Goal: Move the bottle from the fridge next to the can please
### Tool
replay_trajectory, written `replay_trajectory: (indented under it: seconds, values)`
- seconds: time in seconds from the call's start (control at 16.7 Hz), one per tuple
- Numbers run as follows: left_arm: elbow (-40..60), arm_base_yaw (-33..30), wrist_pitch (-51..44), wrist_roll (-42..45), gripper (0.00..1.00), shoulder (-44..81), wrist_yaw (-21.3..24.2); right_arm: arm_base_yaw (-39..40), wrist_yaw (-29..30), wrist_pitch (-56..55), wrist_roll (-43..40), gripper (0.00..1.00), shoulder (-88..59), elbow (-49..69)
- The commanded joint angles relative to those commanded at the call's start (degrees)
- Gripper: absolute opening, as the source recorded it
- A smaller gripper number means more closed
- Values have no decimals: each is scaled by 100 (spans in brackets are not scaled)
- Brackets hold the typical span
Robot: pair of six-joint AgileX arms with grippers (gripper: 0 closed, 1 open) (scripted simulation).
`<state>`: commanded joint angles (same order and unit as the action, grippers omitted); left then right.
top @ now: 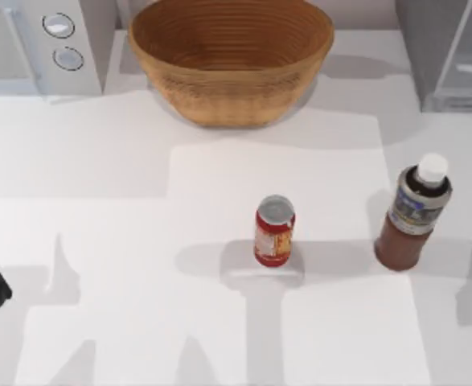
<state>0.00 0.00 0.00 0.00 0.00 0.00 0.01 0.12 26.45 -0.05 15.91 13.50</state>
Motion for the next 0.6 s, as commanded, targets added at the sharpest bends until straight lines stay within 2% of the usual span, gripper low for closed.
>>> replay_trajectory:
  seconds: [0.36, 0.6]
  values:
    - [0, 0, 0, 0, 100, 0, 0, -11, -7, 3163, -15, 100, 1623, 1328]
    - [0, 0, 0, 0, 100, 0, 0, -17, -11, 4867, -36, 100, 2495, 2043]
